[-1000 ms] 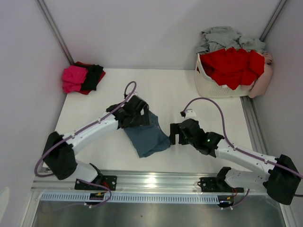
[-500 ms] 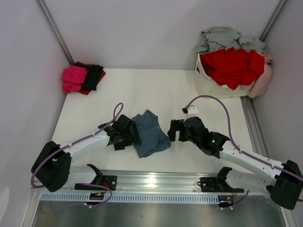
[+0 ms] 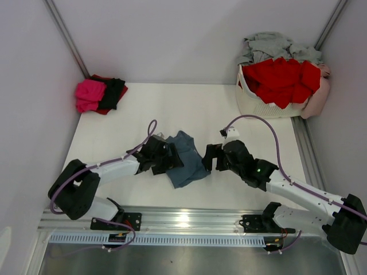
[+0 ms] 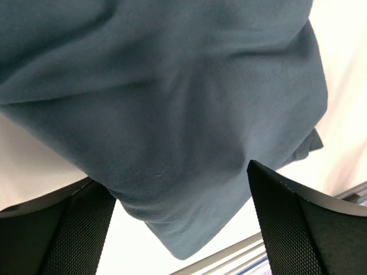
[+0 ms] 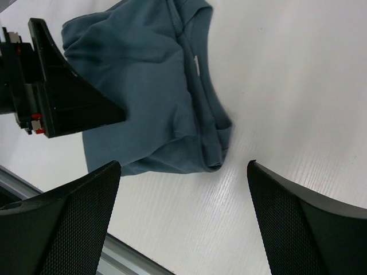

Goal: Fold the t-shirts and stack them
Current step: Put the neatly folded tshirt into the corner of the board with the left arm

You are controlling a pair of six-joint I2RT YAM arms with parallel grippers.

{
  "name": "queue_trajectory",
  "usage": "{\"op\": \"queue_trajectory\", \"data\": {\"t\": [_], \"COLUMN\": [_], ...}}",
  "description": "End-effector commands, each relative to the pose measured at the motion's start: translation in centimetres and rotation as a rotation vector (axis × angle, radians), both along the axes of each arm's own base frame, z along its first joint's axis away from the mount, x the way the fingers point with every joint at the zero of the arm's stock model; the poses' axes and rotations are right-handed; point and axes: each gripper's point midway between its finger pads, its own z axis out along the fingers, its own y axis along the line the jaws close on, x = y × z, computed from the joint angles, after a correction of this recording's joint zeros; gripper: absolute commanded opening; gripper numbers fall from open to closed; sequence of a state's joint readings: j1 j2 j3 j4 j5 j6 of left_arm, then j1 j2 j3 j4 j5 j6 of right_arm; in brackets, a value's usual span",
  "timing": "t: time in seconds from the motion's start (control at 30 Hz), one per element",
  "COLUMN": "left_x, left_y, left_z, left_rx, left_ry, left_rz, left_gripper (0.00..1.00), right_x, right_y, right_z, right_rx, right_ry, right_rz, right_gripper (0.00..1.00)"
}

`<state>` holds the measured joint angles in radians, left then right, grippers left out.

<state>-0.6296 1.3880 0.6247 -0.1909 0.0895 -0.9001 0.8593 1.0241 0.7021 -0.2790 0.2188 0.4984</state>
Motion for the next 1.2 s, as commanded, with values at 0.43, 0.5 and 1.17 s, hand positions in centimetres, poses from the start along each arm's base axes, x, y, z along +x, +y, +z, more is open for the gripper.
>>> {"op": "queue_trajectory", "data": {"t": [0.43,0.5,1.17], "left_x": [2.1,2.1,14.4], "left_y": [-2.0,-2.1,3.5], "left_z": [-2.4,-2.9,5.0], "left_rx": [0.049,0.055,0.387], "left_ry": [0.076,0.093,-0.005], "left_rz": [-0.064,-0.071,-0.091], "left_gripper": [0.51,0.41,0.01], "right_x": [1.2,1.3,1.6], "right_y": [1.1,1.2,1.3], "right_z": [3.5,3.7,5.1], "right_rx": [0.079,0.082,0.107], "right_ry": [-0.062,-0.065,-0.103], "right_rz": [-0.005,-0.004,0.012], "right_gripper": [0.91,0.91,0.90]}}
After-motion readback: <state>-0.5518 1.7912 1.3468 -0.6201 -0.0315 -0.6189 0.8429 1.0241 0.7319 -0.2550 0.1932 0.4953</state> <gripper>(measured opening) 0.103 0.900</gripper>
